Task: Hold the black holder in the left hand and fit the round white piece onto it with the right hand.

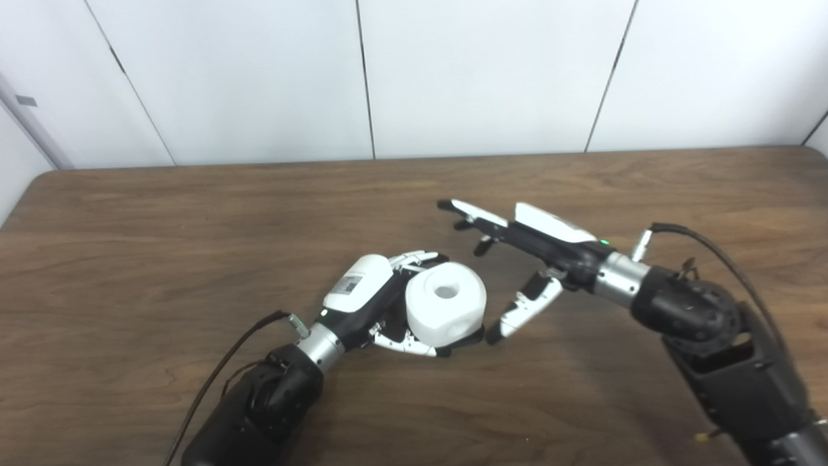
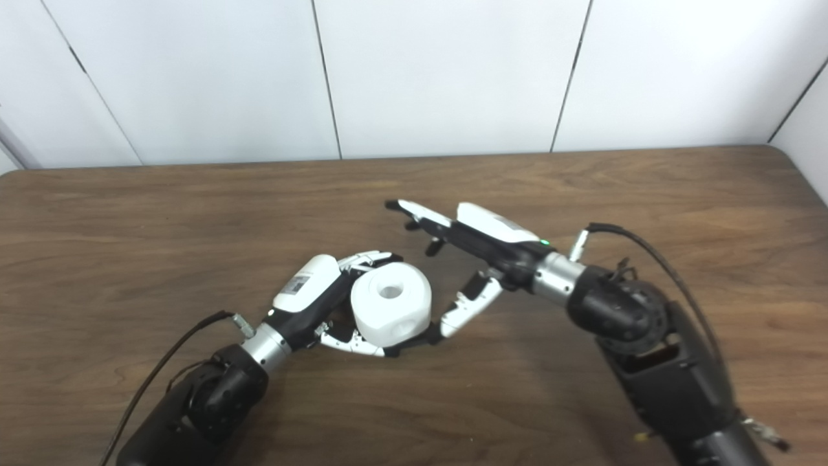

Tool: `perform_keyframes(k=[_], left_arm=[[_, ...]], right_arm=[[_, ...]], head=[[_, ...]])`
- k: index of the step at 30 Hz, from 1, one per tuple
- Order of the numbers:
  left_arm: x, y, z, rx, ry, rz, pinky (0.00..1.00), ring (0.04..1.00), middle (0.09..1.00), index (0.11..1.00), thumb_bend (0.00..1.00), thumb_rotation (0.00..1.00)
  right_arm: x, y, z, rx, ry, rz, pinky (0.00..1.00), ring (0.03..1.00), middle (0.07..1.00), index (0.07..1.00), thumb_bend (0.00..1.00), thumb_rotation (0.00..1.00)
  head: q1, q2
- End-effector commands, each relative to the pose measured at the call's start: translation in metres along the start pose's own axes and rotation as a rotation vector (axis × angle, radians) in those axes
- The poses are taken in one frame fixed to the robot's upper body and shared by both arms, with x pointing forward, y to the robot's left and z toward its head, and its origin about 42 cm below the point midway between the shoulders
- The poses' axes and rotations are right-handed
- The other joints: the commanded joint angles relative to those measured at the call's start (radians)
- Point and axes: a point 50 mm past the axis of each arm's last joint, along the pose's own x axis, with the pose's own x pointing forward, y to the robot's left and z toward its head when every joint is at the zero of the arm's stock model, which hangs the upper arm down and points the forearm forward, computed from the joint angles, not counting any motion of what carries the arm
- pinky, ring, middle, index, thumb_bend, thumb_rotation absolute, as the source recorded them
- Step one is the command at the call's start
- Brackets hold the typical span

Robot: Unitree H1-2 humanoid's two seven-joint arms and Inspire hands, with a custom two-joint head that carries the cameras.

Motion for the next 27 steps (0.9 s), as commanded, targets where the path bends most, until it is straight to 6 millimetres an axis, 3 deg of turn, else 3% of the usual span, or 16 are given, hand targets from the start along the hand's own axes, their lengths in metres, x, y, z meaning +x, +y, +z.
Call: perform_keyframes(k=[1,5,8,11,17,22,27], left_arm=[[-0.017,-0.023,-0.019,-0.025,0.122,-0.134,0.84,0.901,0.882,0.480,0.52,0.05],[-0.018,-0.021,-0.021,-0.023,0.120,-0.135,0.85,0.901,0.883,0.480,0.52,0.05],[-0.018,-0.020,-0.021,-0.021,0.121,-0.138,0.85,0.905,0.886,0.480,0.52,0.05],[-0.019,-0.020,-0.022,-0.019,0.119,-0.135,0.84,0.900,0.882,0.480,0.52,0.05],[-0.019,-0.020,-0.022,-0.006,0.117,-0.136,0.83,0.895,0.880,0.481,0.52,0.05],[-0.020,-0.021,-0.023,-0.013,0.112,-0.128,0.82,0.889,0.875,0.481,0.52,0.06],[-0.022,-0.020,-0.022,-0.030,0.125,-0.135,0.84,0.896,0.892,0.487,0.52,0.06]], right_arm=[[-0.010,-0.026,0.005,-0.050,-0.006,-0.006,0.78,0.942,1.000,1.000,1.00,0.21],[-0.022,-0.032,-0.006,-0.039,0.024,-0.090,0.77,0.925,1.000,1.000,0.88,0.02],[-0.027,-0.035,-0.018,0.019,0.029,-0.332,0.71,0.851,0.950,0.992,0.75,0.00],[-0.030,-0.035,-0.029,0.059,0.029,-0.553,0.61,0.758,0.856,0.903,0.67,0.02],[-0.027,-0.033,-0.046,0.137,0.056,-0.829,0.57,0.709,0.790,0.819,0.63,0.15],[-0.024,-0.028,-0.053,0.190,0.077,-0.890,0.58,0.702,0.788,0.829,0.62,0.22],[-0.021,-0.022,-0.053,0.204,0.079,-0.885,0.56,0.697,0.793,0.832,0.68,0.14]], head=[[0.000,0.001],[-0.010,-0.004],[-0.011,-0.005],[-0.014,-0.008],[-0.017,-0.009],[-0.016,-0.011],[-0.018,-0.011]])
